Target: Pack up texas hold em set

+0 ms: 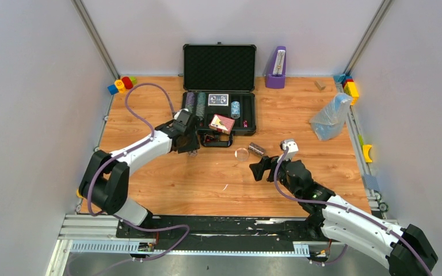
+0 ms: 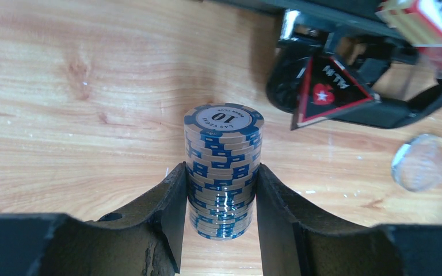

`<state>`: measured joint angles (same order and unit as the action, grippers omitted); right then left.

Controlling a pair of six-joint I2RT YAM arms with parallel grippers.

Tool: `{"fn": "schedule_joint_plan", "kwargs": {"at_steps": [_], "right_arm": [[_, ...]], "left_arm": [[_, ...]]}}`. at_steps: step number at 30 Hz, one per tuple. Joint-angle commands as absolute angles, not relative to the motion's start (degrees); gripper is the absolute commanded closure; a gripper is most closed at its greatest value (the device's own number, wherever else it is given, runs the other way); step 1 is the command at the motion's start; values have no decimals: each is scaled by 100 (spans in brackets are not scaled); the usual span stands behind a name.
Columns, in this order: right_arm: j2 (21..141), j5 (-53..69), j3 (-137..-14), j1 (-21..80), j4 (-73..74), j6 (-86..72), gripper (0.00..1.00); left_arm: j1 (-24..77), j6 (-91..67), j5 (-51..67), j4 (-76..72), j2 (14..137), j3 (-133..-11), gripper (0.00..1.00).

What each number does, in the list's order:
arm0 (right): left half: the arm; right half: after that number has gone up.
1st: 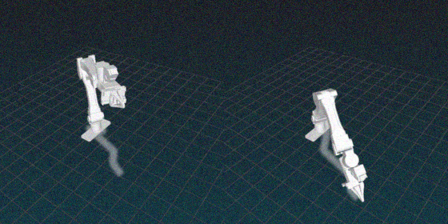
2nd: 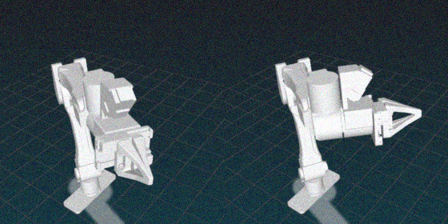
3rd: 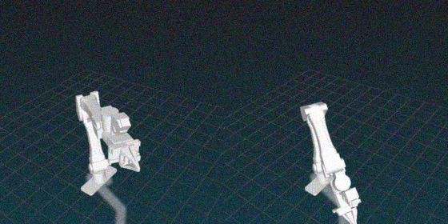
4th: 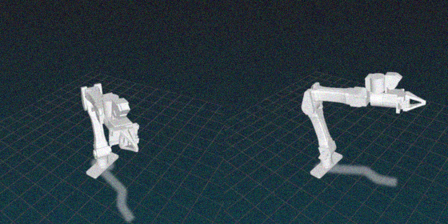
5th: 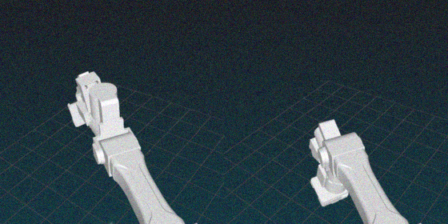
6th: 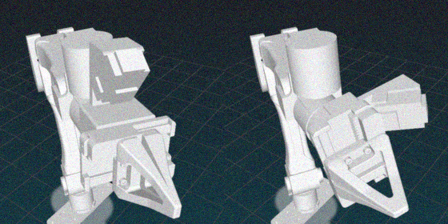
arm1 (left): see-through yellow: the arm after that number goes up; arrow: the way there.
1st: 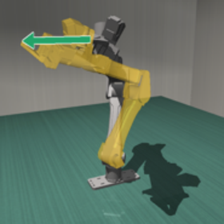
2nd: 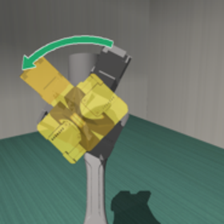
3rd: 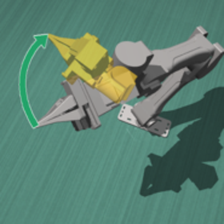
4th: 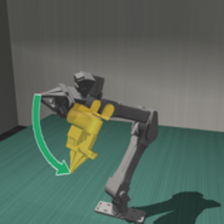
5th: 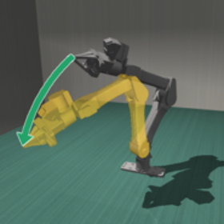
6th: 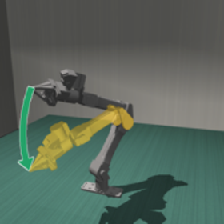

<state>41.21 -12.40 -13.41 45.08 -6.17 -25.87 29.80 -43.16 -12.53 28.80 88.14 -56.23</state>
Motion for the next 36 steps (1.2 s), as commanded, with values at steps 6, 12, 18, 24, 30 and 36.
{"fn": "schedule_joint_plan", "kwargs": {"at_steps": [6, 12, 18, 24, 30, 36], "right_arm": [[4136, -1280, -1343, 4498, -748, -2689, 15], [4350, -1277, -1689, 4491, -946, -3013, 39], [5652, -1546, -2931, 4334, -861, -3238, 52], [7341, -1433, -4138, 4005, -844, -3701, 67], [8804, -1894, -5217, 3876, -892, -3784, 100], [9848, -1805, -6126, 3584, -694, -3954, 100]], "left_arm": [[2944, -3483, -665, 1867, 7923, -5837, 100], [2944, -2959, -301, 1068, 7414, -5423, 100], [2944, -2228, 290, 580, 7328, -5119, 100], [2944, -1897, 418, -167, 7170, -4475, 100], [2944, -1785, 92, -1063, 6583, -3402, 100], [2944, -1910, -360, -1723, 5995, -2667, 100]]}}
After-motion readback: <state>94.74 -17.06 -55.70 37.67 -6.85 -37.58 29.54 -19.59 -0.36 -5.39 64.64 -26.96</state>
